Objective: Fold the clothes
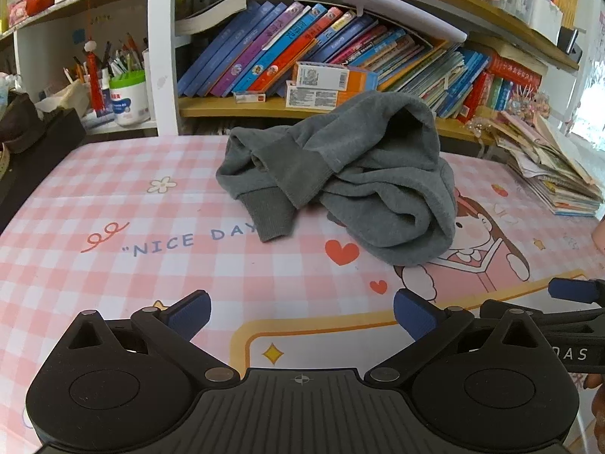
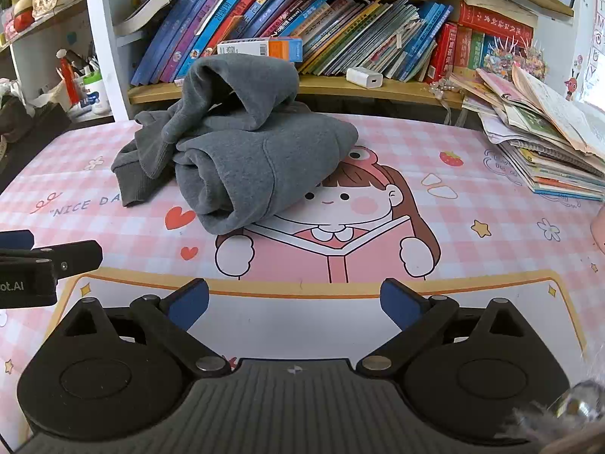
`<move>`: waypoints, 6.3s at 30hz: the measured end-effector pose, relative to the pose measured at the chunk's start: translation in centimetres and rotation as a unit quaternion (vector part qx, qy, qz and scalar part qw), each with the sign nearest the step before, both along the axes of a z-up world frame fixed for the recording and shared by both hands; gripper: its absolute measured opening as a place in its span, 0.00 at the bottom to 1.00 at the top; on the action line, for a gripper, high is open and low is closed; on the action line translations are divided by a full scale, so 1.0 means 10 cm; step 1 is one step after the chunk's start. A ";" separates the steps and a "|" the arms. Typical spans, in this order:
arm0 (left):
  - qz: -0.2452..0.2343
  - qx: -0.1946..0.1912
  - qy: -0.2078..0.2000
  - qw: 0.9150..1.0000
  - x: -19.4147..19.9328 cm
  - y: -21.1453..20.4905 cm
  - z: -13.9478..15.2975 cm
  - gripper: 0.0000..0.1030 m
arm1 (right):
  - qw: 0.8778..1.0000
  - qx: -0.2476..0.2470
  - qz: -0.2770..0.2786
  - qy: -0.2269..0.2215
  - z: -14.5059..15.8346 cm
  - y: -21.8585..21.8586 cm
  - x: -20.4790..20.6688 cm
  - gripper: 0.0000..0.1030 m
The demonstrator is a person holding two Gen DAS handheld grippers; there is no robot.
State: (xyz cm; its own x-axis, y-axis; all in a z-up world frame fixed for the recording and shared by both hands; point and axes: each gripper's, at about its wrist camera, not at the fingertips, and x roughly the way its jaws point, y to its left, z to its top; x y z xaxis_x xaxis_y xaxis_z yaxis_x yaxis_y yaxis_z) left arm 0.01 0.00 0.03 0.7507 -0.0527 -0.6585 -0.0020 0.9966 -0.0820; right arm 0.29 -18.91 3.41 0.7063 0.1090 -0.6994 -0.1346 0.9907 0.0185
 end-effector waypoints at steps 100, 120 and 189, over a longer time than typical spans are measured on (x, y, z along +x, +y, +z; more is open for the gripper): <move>-0.006 -0.005 0.018 1.000 0.08 -0.01 0.16 1.00 | 1.000 -0.008 0.012 -0.001 -0.01 0.07 0.01 0.96; 0.006 -0.029 0.013 0.999 -0.08 0.24 0.23 1.00 | 0.999 -0.007 0.041 -0.020 0.12 0.21 0.26 0.94; 0.143 -0.184 0.010 0.973 -0.38 1.92 0.03 0.89 | 0.917 0.216 -0.330 0.063 -0.15 -1.14 -0.94 0.06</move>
State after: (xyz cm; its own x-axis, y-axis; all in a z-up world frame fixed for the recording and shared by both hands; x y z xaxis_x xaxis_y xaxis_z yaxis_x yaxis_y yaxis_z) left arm -3.79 19.16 0.32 0.7566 -0.0782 -0.6492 -0.2796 0.8588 -0.4293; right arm -9.07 -30.31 1.95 0.6351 -0.0269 -0.7720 0.5216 0.7520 0.4030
